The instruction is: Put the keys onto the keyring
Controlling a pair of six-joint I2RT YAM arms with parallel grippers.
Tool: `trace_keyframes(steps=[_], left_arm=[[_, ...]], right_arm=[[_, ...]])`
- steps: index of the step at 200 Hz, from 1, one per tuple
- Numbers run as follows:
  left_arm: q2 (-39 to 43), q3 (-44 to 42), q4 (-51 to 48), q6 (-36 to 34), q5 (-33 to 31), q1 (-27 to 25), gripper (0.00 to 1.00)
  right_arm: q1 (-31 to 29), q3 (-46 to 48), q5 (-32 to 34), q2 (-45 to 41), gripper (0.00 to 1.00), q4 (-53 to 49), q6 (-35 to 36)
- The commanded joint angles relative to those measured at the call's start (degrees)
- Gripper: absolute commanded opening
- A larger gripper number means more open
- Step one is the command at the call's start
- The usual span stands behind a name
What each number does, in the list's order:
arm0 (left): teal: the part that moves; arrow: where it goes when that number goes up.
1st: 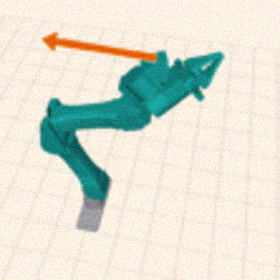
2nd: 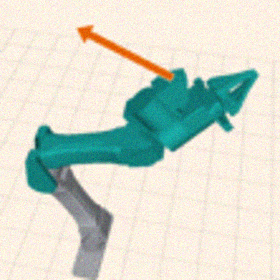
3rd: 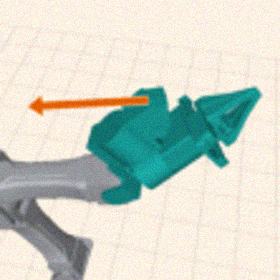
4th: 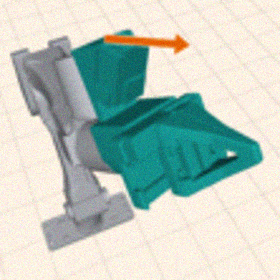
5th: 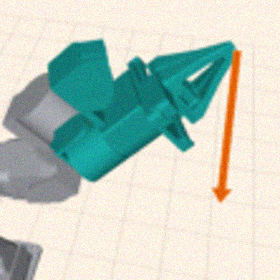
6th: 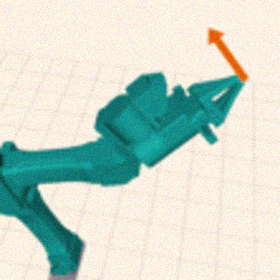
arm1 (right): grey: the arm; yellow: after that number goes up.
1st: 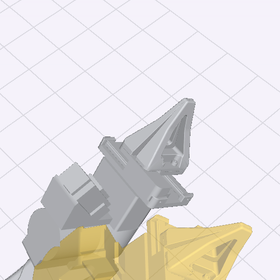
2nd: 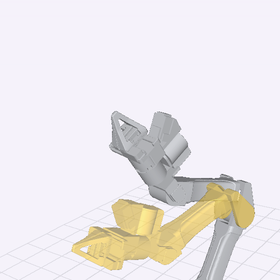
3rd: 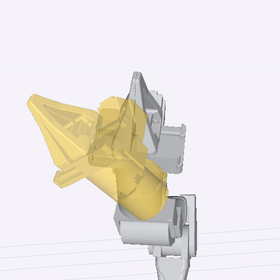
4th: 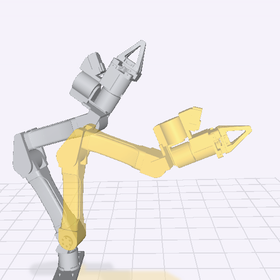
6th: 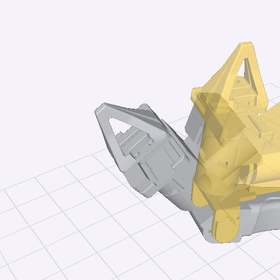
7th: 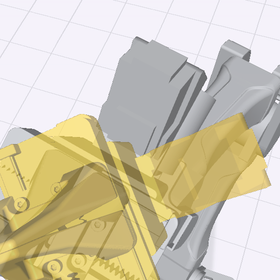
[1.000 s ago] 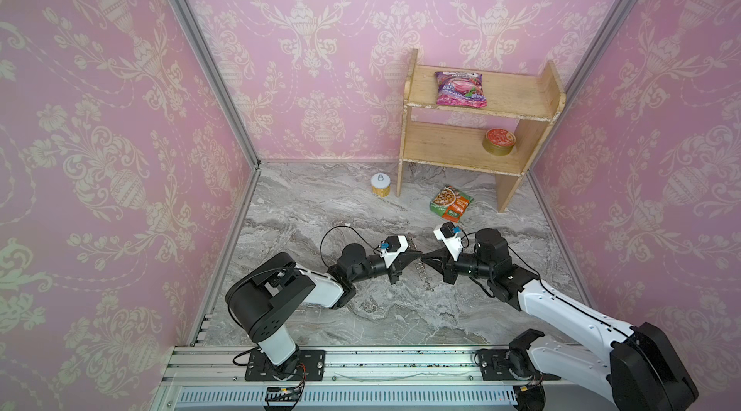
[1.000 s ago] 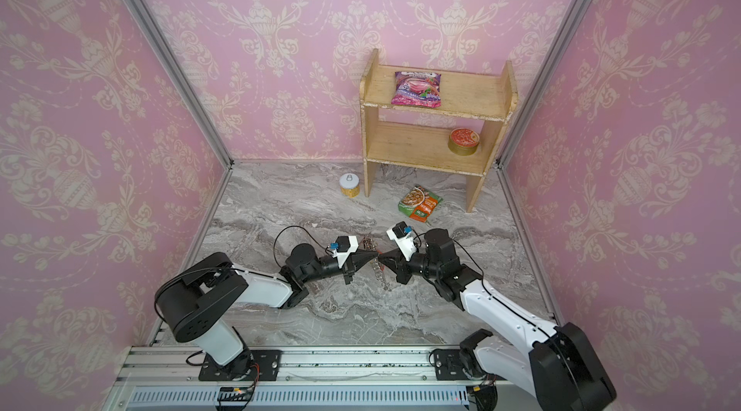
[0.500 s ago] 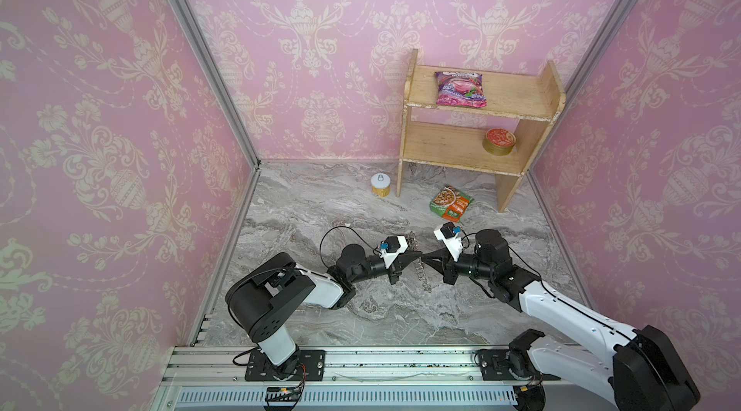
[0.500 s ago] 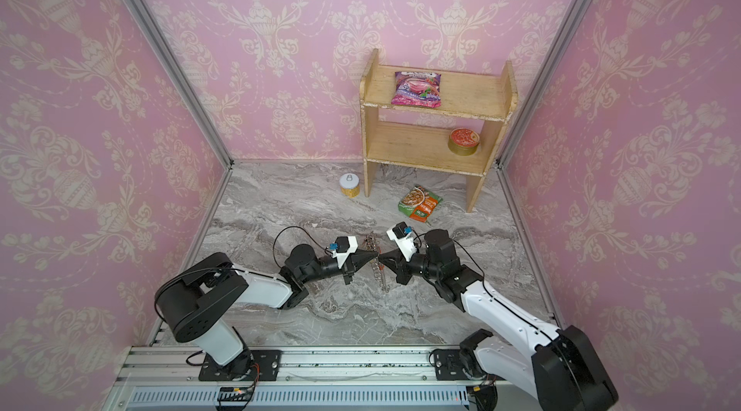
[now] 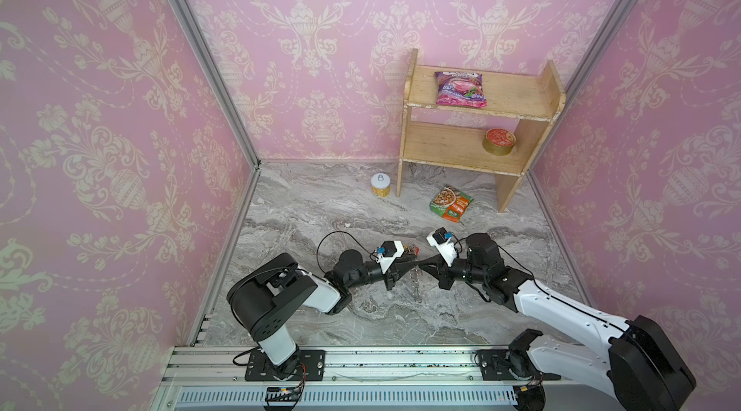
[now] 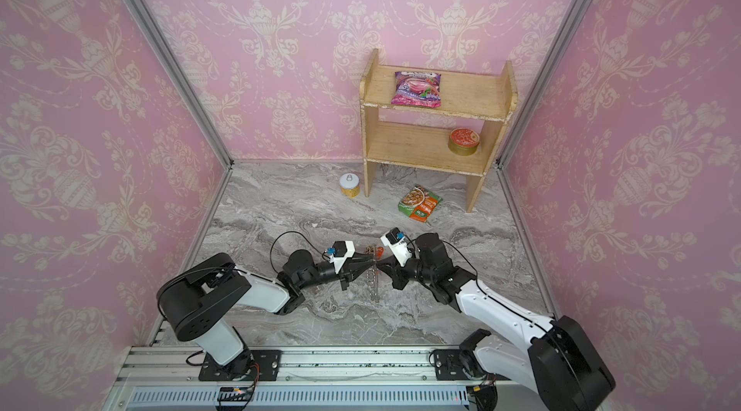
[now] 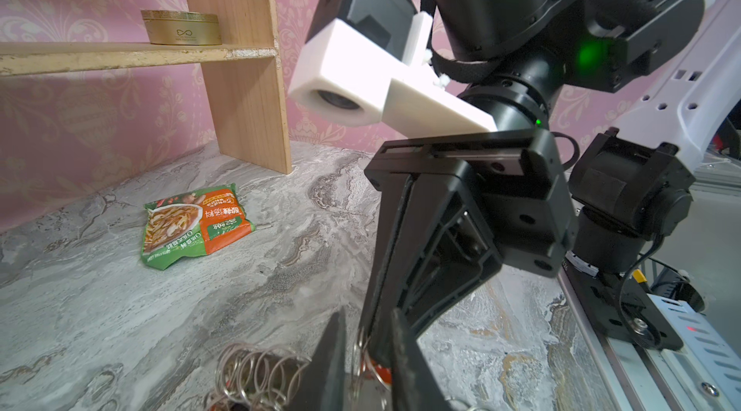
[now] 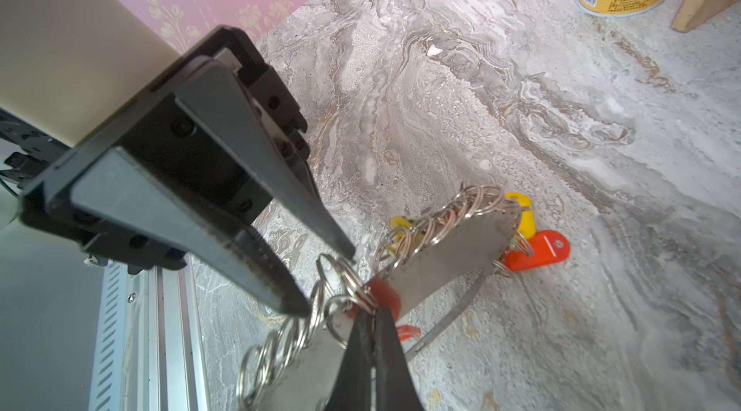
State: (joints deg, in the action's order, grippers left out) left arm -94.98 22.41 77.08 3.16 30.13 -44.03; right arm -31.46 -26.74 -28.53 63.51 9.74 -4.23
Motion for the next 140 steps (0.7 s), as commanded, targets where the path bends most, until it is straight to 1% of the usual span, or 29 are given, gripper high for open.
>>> trace_keyframes(steps=[1,34,46,69,98,109,121,140], left_arm=[[4.54,-1.47,-1.22,1.26,-2.31,0.59,0.34],[11.87,-1.58,-15.13,-1.38,-4.11,0.66,0.40],[15.25,-0.45,-23.38,-2.22,-4.03,0.65,0.42],[21.93,3.00,-41.88,-3.60,-4.07,0.63,0.50],[27.71,6.15,-59.42,-6.80,-4.33,0.65,0.55],[28.65,7.17,-64.17,-7.93,-4.74,0.66,0.54],[28.95,8.65,-68.50,-9.01,-4.59,0.62,0.49],[28.62,9.43,-71.83,-9.57,-3.85,0.94,0.45]], right_arm=[[-1.33,-2.07,3.29,0.30,0.00,-3.43,2.98],[-2.61,-3.53,5.51,1.22,0.00,-6.30,4.77],[-3.45,-4.43,6.56,1.93,0.00,-7.52,5.54],[-4.58,-5.96,7.95,3.57,0.00,-9.05,6.83],[-5.78,-7.74,8.55,5.76,0.00,-11.14,8.66],[-6.13,-8.27,8.90,6.40,0.00,-12.00,9.32],[-6.62,-8.84,9.34,7.02,0.00,-12.93,9.96],[-7.57,-9.89,9.92,7.90,0.00,-14.24,10.84]])
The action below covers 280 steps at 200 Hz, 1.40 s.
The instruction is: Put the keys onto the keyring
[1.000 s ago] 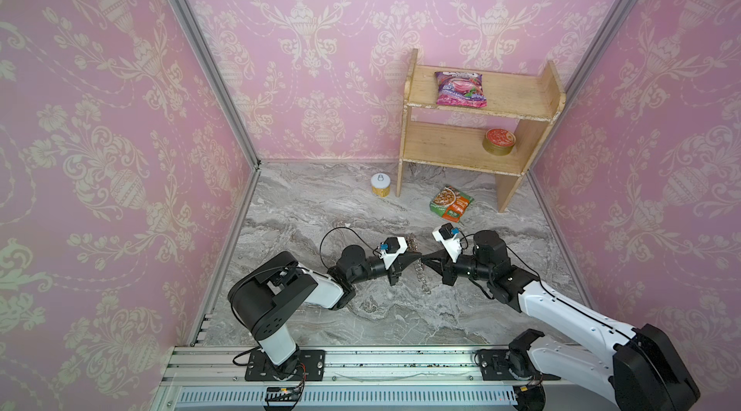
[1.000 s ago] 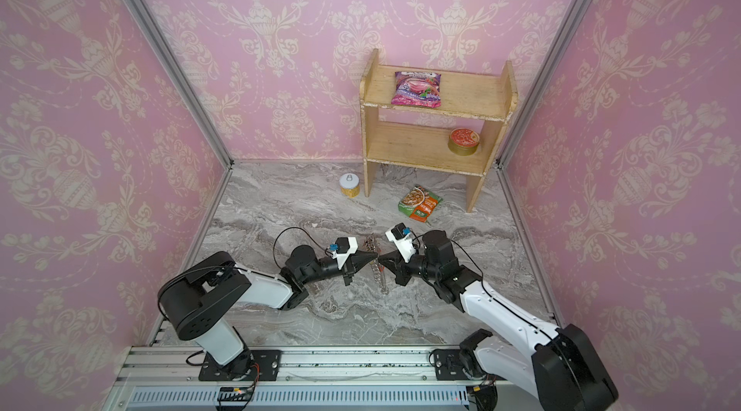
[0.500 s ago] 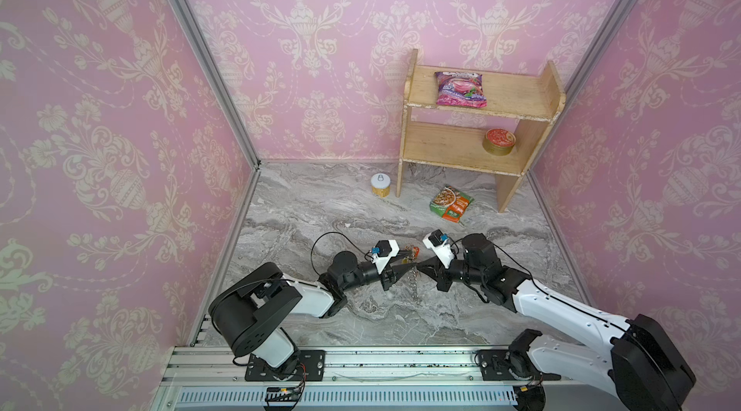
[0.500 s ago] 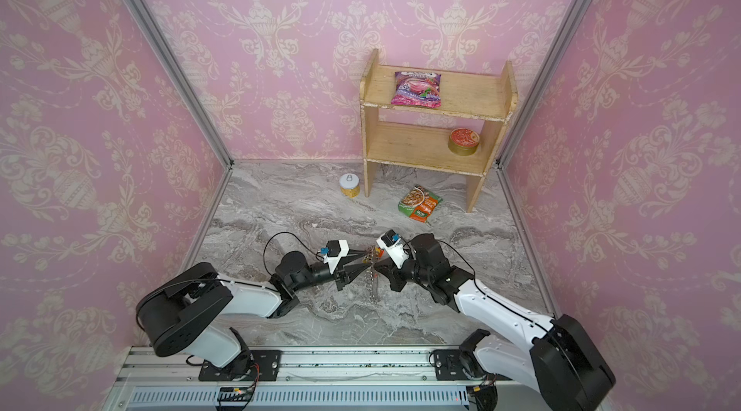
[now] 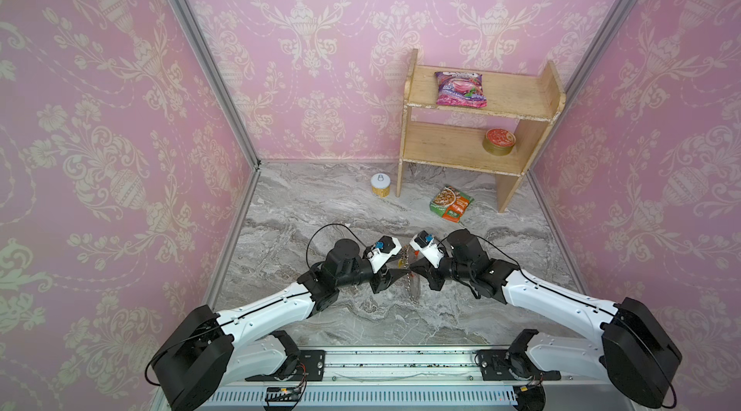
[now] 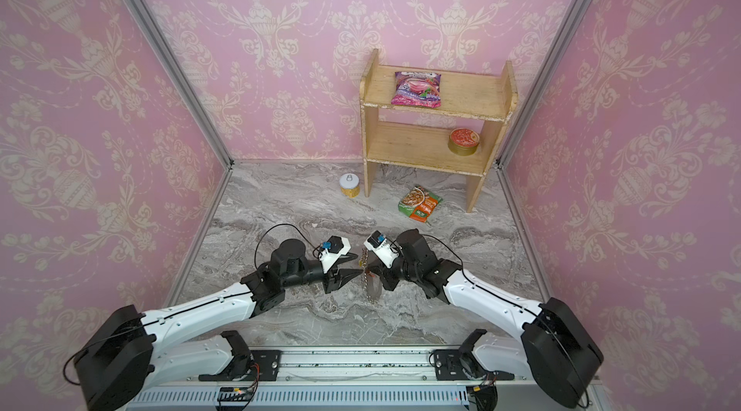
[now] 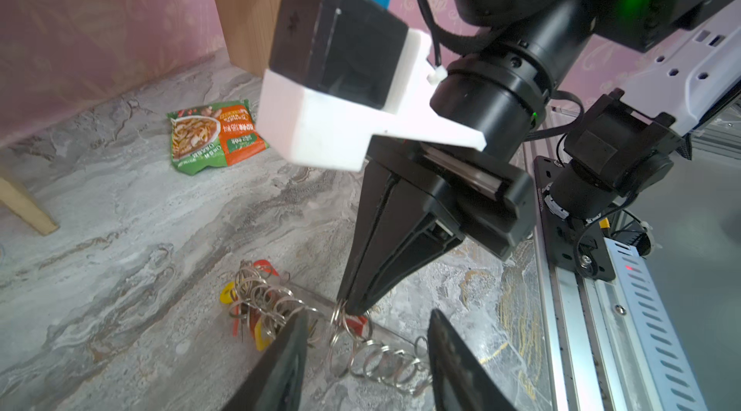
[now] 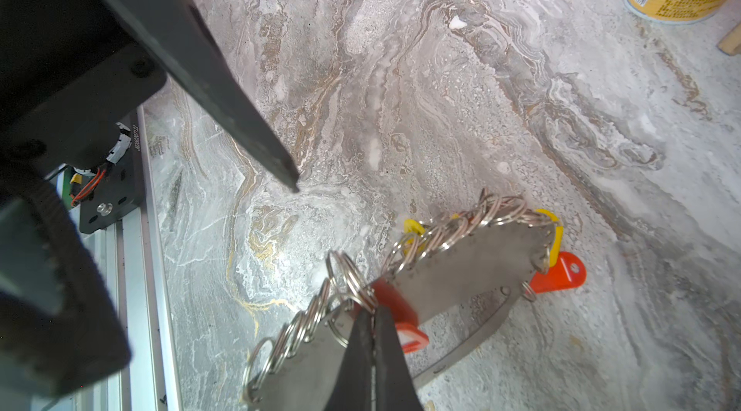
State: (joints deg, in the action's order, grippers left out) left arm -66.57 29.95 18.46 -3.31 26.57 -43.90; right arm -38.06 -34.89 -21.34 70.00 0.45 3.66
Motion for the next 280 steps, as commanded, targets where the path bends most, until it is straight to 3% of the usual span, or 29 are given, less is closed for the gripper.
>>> trace_keyframes(steps=[1,62,123,186,280], left_arm=[[0.21,1.88,-13.29,-3.06,-0.20,0.86,0.45],[-2.87,-0.01,-3.18,2.45,7.81,6.90,0.39],[-9.05,-2.32,9.91,9.39,13.76,6.66,0.37],[-10.93,-2.25,9.03,6.71,9.76,2.57,0.36],[-15.10,-3.60,14.59,5.20,3.32,0.76,0.33]], right_arm=[[-0.97,-1.79,2.81,1.48,0.00,-5.03,2.99],[-3.20,-3.73,4.05,4.18,0.00,-6.72,4.46],[-3.52,-3.60,4.56,4.45,0.00,-6.36,4.16],[-3.59,-3.49,4.16,4.62,0.00,-5.37,3.52],[-3.59,-3.17,3.35,4.09,0.00,-5.29,3.37]])
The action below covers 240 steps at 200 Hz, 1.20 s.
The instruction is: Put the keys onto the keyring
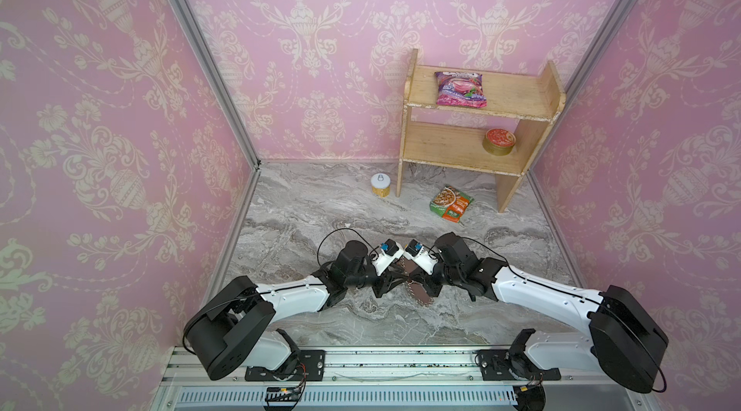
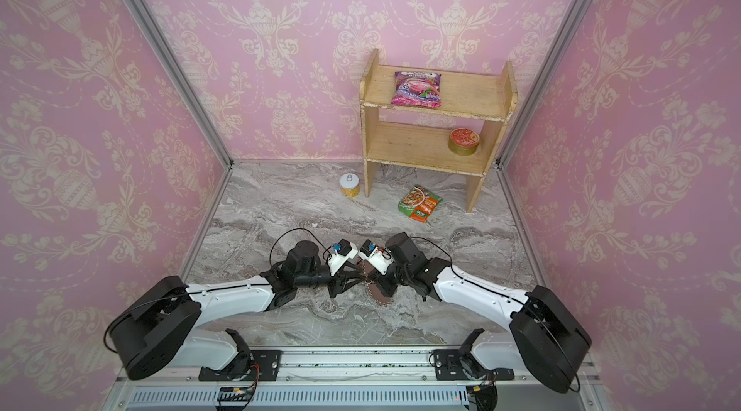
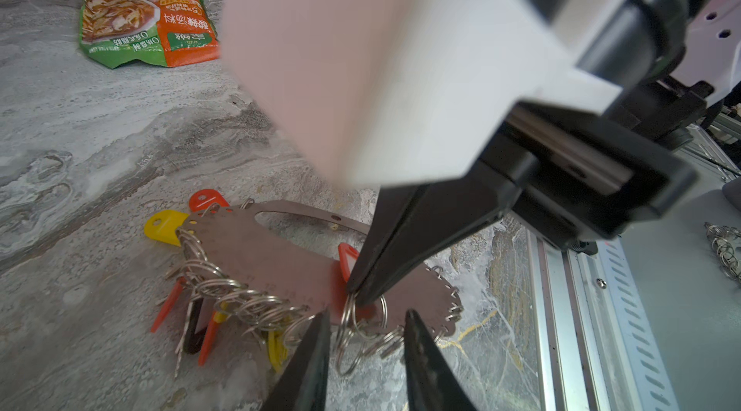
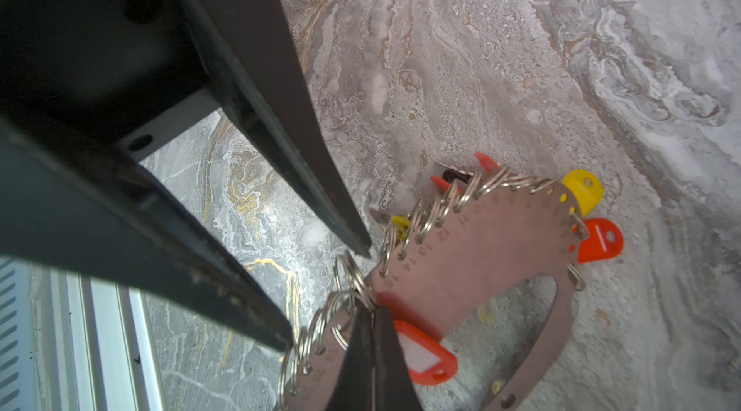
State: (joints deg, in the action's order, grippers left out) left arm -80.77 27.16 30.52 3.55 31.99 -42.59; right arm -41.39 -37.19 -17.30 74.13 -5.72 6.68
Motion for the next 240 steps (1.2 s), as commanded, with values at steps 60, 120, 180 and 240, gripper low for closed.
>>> trace_keyframes(steps=[60,120,180,240], left_arm=[[-3.79,-0.26,5.47,-1.49,-1.58,-0.92,0.27],[-5.06,-0.52,7.03,-0.91,-0.96,-1.41,0.19],[-5.77,-1.28,7.53,-0.14,-0.02,-1.62,0.13],[-6.06,-1.01,5.85,0.25,0.75,-1.72,0.07]], right_arm=[[-0.22,-0.55,-0.63,-0.52,0.00,0.97,0.26],[-0.25,-0.52,-0.63,-0.83,0.00,1.06,0.18],[-0.19,-0.30,-0.33,-1.44,0.00,1.14,0.14],[-0.26,-0.24,0.32,-1.84,0.00,1.23,-0.14]])
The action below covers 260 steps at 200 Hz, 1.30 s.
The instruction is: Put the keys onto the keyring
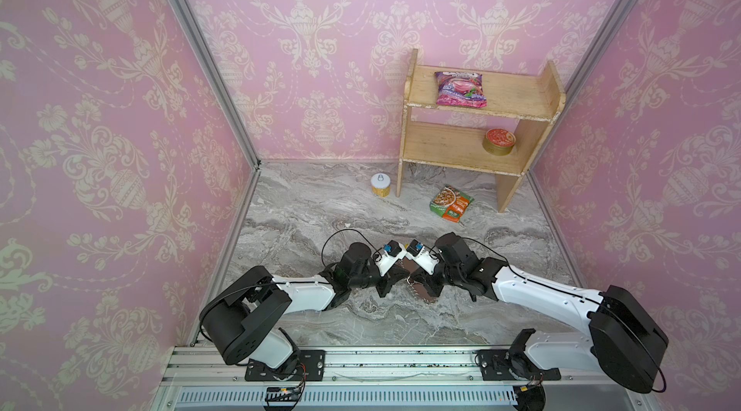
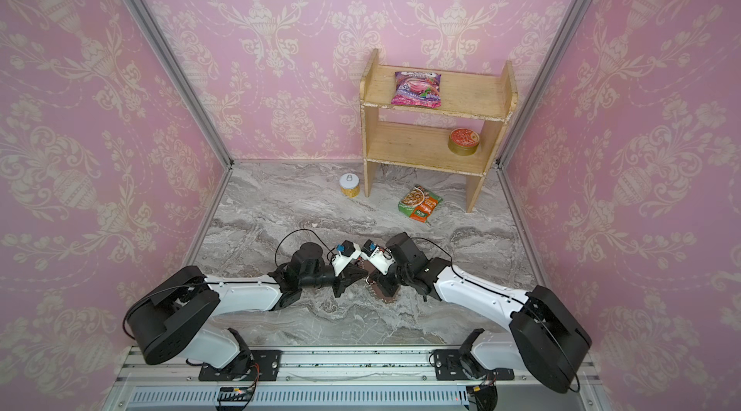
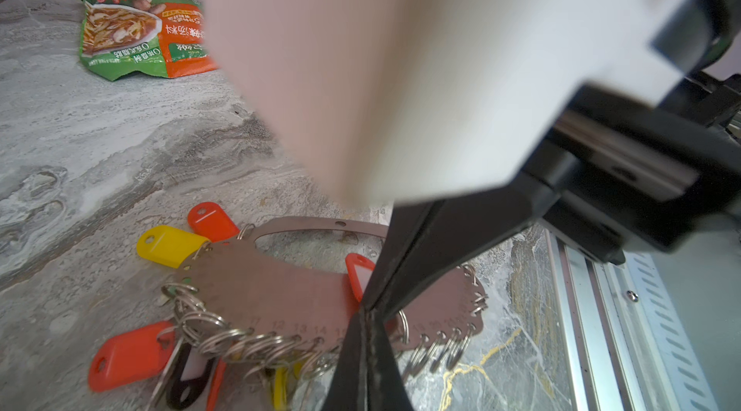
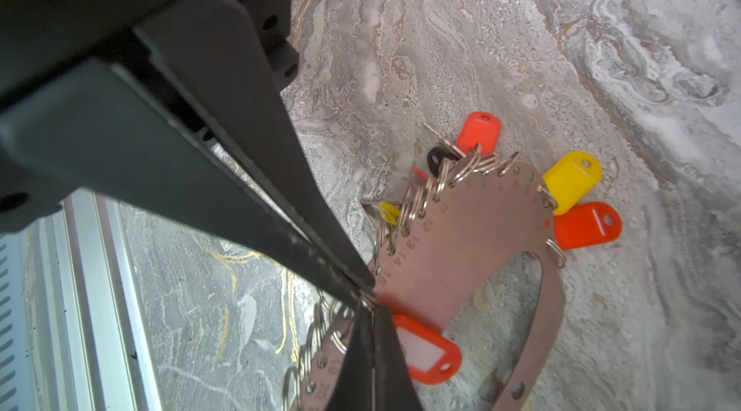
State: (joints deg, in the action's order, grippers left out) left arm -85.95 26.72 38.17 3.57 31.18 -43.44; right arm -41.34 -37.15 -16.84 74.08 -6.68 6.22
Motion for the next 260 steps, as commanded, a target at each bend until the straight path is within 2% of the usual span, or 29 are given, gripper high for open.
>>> trace_keyframes(steps=[1,37,76,163,260], left_arm=[[-0.88,-0.55,-1.92,0.22,1.63,-0.86,0.08],[1.27,-1.27,-3.90,0.47,0.01,-0.90,0.14],[2.19,-1.93,-3.83,1.75,-1.33,-0.78,0.12],[2.45,-3.68,6.57,6.05,-1.82,0.43,0.18],[-0.81,-2.55,6.52,6.57,0.87,0.95,0.15]], right_arm=[[-0.31,-0.25,-0.17,-1.77,0.00,2.15,0.35],[-0.21,0.31,0.96,-2.52,0.00,2.35,-0.22],[-0.09,0.68,1.01,-2.98,0.00,3.16,-0.77],[-0.12,0.71,0.20,-2.72,0.00,3.23,-0.79],[-0.14,0.69,-0.24,-2.94,0.00,3.51,-0.80]])
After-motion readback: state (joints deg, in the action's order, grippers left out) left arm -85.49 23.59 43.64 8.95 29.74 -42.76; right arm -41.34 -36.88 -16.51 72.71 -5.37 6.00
